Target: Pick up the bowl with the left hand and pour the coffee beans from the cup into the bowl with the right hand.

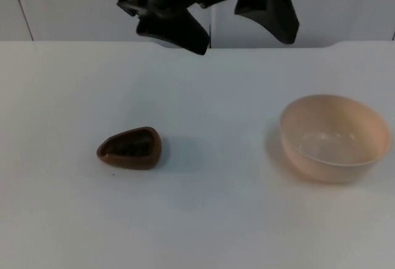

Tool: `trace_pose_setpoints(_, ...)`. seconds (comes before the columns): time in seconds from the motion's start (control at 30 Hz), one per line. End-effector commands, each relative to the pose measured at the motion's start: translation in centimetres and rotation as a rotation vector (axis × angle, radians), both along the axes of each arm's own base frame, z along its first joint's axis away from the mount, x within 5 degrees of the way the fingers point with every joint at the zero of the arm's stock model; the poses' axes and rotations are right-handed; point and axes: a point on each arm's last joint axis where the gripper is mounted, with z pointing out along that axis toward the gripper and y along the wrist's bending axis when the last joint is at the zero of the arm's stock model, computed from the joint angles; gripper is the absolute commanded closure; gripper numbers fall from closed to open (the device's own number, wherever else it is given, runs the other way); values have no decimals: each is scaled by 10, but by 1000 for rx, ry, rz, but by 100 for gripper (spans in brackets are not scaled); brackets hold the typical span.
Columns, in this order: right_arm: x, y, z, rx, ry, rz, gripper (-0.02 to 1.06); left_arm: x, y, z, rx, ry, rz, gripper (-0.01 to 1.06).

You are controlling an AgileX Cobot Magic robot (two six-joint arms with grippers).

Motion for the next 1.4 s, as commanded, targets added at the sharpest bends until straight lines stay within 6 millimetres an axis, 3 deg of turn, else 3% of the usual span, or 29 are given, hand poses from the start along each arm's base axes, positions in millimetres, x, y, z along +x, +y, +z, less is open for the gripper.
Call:
trace_pose_setpoints(0.0,1,0,-2,-2,-4,-9,-1,6,-6,-4,-4,12,25,6)
trace_pose_setpoints(0.27,1,0,-2,-2,-4,-9,-1,28,-24,-22,24,57,50,6)
trace_pose_setpoints(0.57,1,-1,-1,-5,-4,-12,-1,51,-71,-53,132,70,84,6)
trace_pose_setpoints(0.93,1,-1,-1,-7,-4,-13,-1,72,-88,-85,213,170,142,6)
trace_pose_setpoints(1.17,1,-1,-1,-7,-4,-13,-1,77,-96,-112,277,221,230,6)
trace_pose_setpoints(1.37,1,-1,-1,-7,-4,-13,-1,79,-97,-123,279,272,292,6)
